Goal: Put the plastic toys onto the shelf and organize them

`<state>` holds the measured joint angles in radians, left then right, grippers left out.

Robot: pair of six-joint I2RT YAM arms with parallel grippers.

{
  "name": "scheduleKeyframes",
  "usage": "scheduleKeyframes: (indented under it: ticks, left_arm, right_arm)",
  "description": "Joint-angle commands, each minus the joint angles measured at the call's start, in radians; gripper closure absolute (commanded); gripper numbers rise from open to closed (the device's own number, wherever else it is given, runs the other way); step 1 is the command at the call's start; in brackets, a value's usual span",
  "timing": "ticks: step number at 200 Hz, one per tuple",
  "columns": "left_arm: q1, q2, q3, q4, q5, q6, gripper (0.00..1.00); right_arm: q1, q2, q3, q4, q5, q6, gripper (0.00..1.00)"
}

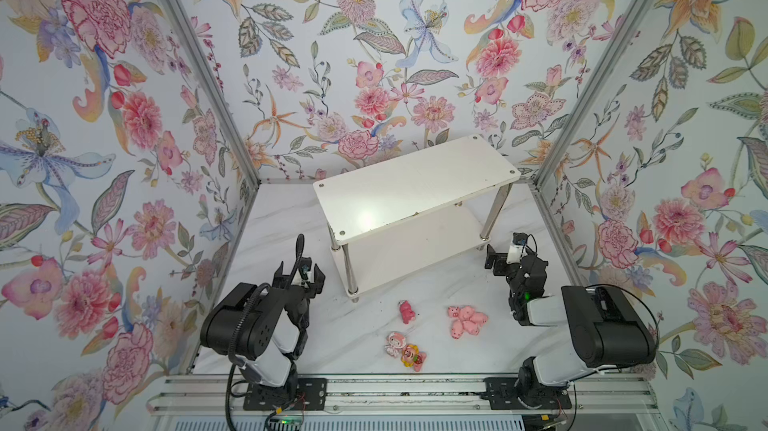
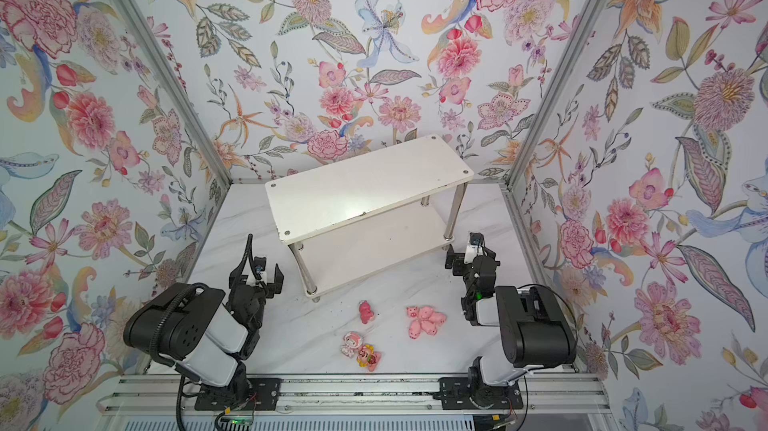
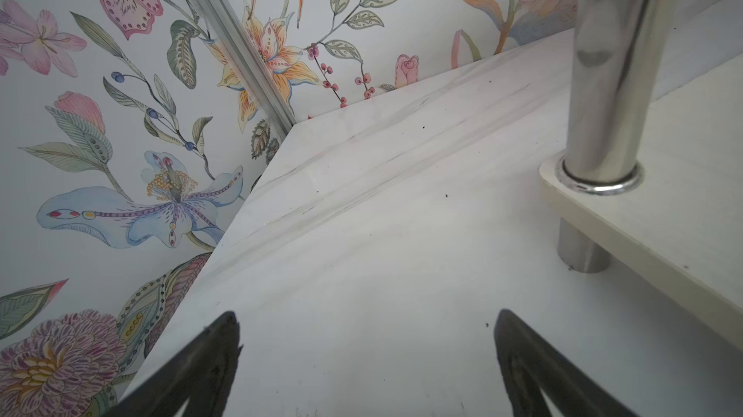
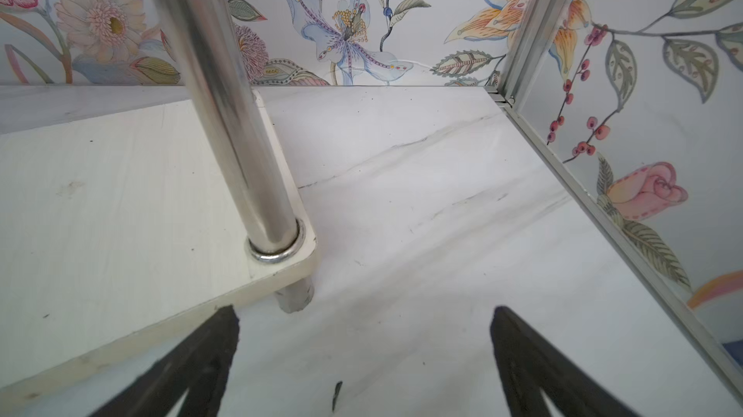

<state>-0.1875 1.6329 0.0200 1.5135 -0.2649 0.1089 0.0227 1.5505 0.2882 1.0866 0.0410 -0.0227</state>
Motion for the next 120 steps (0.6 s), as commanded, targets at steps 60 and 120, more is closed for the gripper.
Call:
scheduleKeyframes:
  ticks: [60, 120]
  left_arm:
    - [0.002, 0.001, 0.002, 0.281, 0.013, 0.008, 0.01]
    - [0.004, 0.003, 0.003, 0.281, 0.013, 0.008, 0.01]
  right_arm:
    - [0.001, -0.003, 0.011, 0.007, 0.003, -0.012, 0.01]
    - [0.0, -0.003, 0.011, 0.007, -0.004, -0.01, 0.01]
